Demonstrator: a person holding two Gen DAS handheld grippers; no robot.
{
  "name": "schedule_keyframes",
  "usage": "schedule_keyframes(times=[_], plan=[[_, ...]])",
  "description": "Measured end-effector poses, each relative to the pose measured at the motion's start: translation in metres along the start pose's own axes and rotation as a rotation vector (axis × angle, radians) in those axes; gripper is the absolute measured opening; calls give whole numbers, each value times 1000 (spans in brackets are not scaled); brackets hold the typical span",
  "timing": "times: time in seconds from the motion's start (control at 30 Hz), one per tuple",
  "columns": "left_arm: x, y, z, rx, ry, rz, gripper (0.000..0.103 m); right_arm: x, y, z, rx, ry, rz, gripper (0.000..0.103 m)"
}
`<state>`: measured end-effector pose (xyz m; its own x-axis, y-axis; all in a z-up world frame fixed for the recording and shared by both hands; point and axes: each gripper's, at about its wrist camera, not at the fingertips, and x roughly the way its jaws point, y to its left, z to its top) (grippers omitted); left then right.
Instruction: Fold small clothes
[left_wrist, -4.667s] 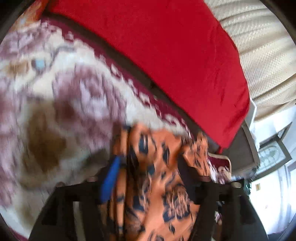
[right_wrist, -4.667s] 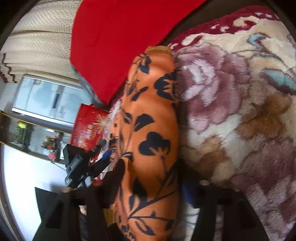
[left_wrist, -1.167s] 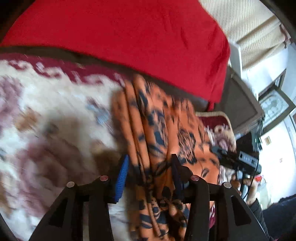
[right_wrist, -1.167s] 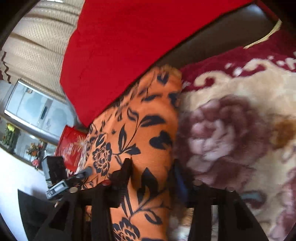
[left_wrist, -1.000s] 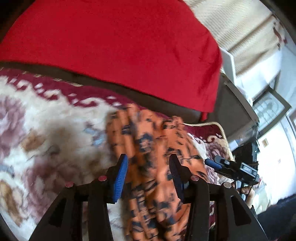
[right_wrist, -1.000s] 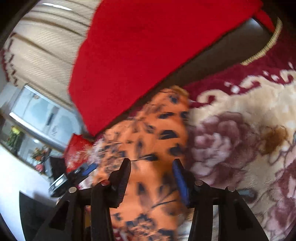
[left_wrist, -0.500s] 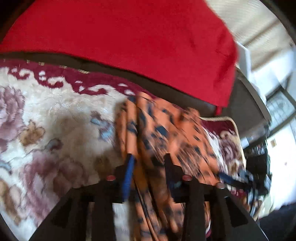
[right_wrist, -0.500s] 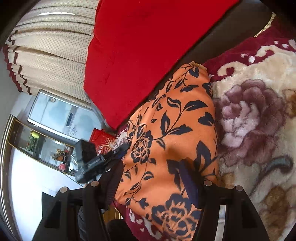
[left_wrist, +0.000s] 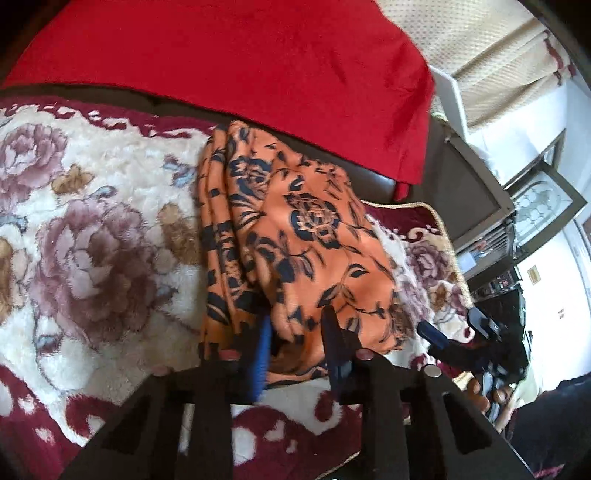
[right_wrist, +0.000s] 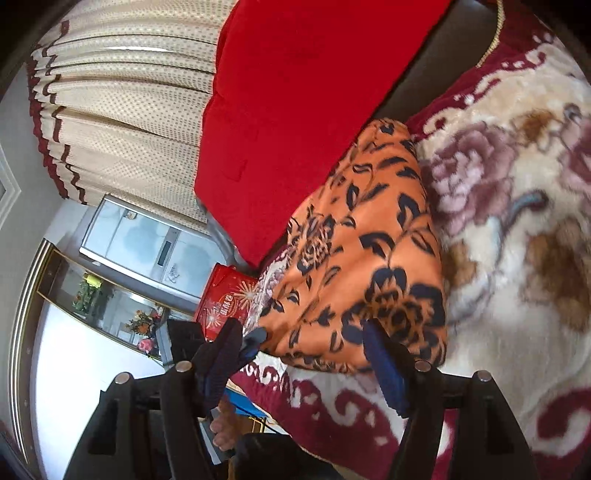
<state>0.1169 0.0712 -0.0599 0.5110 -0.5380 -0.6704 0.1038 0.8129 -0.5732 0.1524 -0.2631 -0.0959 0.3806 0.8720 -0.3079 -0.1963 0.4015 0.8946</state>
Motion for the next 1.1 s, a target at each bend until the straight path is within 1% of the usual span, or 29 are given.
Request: schedule_keyframes(times=[0.07, 0.1, 0.13, 0.2, 0.23, 0.3, 0.33, 0.37, 0.4, 0.47, 0.57, 0.6, 0.63, 0.7, 0.73, 0.77, 0.8, 0.83, 0.87, 0.9, 0.93, 1.0, 1.07, 1.1], plan=[[9, 14, -2, -68, 30, -13, 7, 1, -4, -4, 15, 7, -5, 71], [5, 19, -3, -96, 16, -29, 6, 2, -6, -6, 22, 11, -11, 71], [-5, 20, -5, -105, -15, -53, 6, 3, -8, -7, 32, 15, -18, 71], [-18, 24, -9, -122, -55, -76, 6, 2, -9, -10, 32, 15, -16, 71], [-16, 29, -10, -128, -50, -78, 6, 0, -8, -11, 27, 12, -13, 71], [2, 54, -18, -207, -3, -55, 6, -2, -8, -10, 32, 4, -16, 71], [9, 65, -23, -237, 8, -68, 6, -3, -9, -9, 37, 6, -14, 71], [10, 68, -25, -243, -2, -78, 8, -3, -8, -7, 38, 7, -17, 71], [9, 66, -25, -232, -6, -74, 8, -3, -6, -6, 36, 7, -20, 71], [8, 56, -22, -184, -1, -41, 8, -1, -1, -1, 20, 14, -13, 72], [9, 56, -22, -182, 3, -42, 8, 6, 5, 11, 23, 0, 2, 78], [7, 56, -23, -176, 3, -42, 8, 10, 4, 15, 32, -4, 21, 83], [2, 49, -22, -154, 1, -38, 9, 15, 1, 17, 43, 5, 28, 84], [-9, 37, -19, -124, -1, -18, 10, 31, -14, 18, 75, 57, -48, 84], [-21, 26, -17, -90, -18, 1, 14, 34, -18, 17, 83, 80, -59, 84], [-37, 12, -13, -36, -67, 3, 20, 32, -16, 17, 75, 79, -48, 85], [-45, 4, -9, -4, -98, 2, 30, 27, -13, 19, 63, 67, -29, 85], [-54, -9, -4, 34, -132, -2, 36, 18, -9, 23, 54, 45, -6, 85], [-59, -18, 2, 60, -154, -17, 44, 11, -7, 27, 49, 22, 5, 85], [-61, -29, 8, 91, -174, -34, 48, 2, -6, 35, 42, -8, -2, 85], [-57, -40, 15, 134, -177, -39, 48, -2, -7, 42, 42, -27, -17, 85], [-39, -43, 26, 162, -147, -3, 48, -5, -21, 55, 76, -48, -62, 85], [-15, -31, 32, 134, -117, 57, 48, 3, -41, 66, 110, -22, -101, 85], [0, -21, 35, 108, -90, 104, 48, 7, -50, 68, 123, -13, -132, 85]])
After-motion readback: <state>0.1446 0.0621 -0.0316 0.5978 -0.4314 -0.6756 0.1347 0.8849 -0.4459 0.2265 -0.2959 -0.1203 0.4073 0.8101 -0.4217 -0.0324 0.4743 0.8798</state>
